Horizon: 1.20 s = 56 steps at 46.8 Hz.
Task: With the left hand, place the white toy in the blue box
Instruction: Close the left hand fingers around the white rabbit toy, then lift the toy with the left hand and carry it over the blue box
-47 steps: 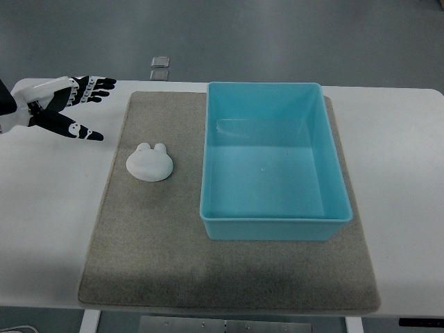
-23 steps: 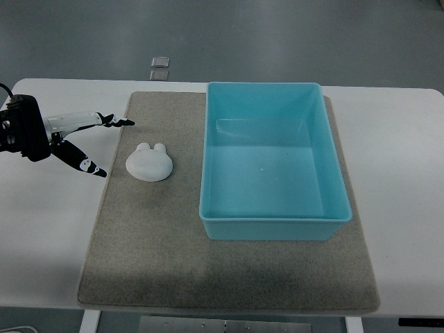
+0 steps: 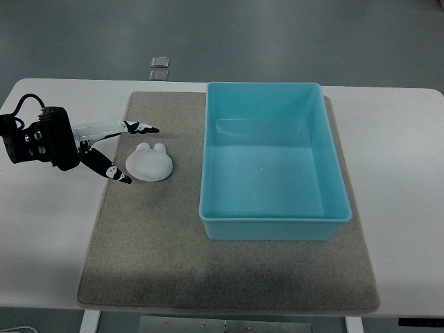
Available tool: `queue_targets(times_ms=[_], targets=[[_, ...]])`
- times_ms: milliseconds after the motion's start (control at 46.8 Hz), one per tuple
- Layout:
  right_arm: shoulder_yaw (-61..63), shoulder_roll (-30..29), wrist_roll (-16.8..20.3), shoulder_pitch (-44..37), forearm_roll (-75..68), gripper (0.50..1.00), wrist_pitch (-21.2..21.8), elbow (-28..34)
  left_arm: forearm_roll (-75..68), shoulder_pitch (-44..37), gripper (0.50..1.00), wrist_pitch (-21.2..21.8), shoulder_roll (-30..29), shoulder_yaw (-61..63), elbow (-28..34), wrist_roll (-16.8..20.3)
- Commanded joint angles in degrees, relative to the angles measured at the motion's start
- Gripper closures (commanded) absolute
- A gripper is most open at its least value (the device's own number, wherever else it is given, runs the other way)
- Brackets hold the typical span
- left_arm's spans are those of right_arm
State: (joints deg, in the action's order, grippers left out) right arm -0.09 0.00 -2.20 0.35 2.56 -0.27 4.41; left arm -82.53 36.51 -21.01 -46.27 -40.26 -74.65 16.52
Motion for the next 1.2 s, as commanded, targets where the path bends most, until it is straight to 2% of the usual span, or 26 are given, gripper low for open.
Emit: queue_targets(times_ms=[0,535,834,898,941,1048,1091,1134,1176], targets=[[0.0,0.0,0.0,0.0,0.0,0.564,0.0,0.0,-0.9,0.6,0.512,0.0,0.7,0.0,0.0,0.0],[0.0,0.0,0.0,0.0,0.0,0.564,0.0,0.0,-6.6,0.5,0.514,0.6,5.2,0.6,3.1,0.0],[0.0,0.0,0.0,0.0,0.0,0.564,0.0,0.0,-7.0,0.8,0.534,7.6,5.4,5.3,3.1,-0.1],[0.0,0.0,0.0,0.0,0.1,0.564,0.0,0.0,-7.1,0.8,0.604,8.0,5.4,5.3,3.2,-0.1],[0.0,0.0,0.0,0.0,0.1,0.564,0.0,0.0,-7.1,0.8,0.615,8.0,5.4,5.3,3.2,-0.1],[0.0,0.0,0.0,0.0,0.0,0.564,0.0,0.1,-7.1,1.2,0.726,8.0,5.4,5.3,3.1,0.0],[0.0,0.0,0.0,0.0,0.0,0.564,0.0,0.0,-7.1,1.2,0.793,8.0,5.4,5.3,3.1,0.1],[0.0,0.0,0.0,0.0,0.1,0.564,0.0,0.0,-7.1,1.4,0.885,8.0,5.3,5.3,3.1,0.1],[0.0,0.0,0.0,0.0,0.0,0.564,0.0,0.0,-7.1,1.5,0.919,8.0,5.3,5.3,3.1,0.1]])
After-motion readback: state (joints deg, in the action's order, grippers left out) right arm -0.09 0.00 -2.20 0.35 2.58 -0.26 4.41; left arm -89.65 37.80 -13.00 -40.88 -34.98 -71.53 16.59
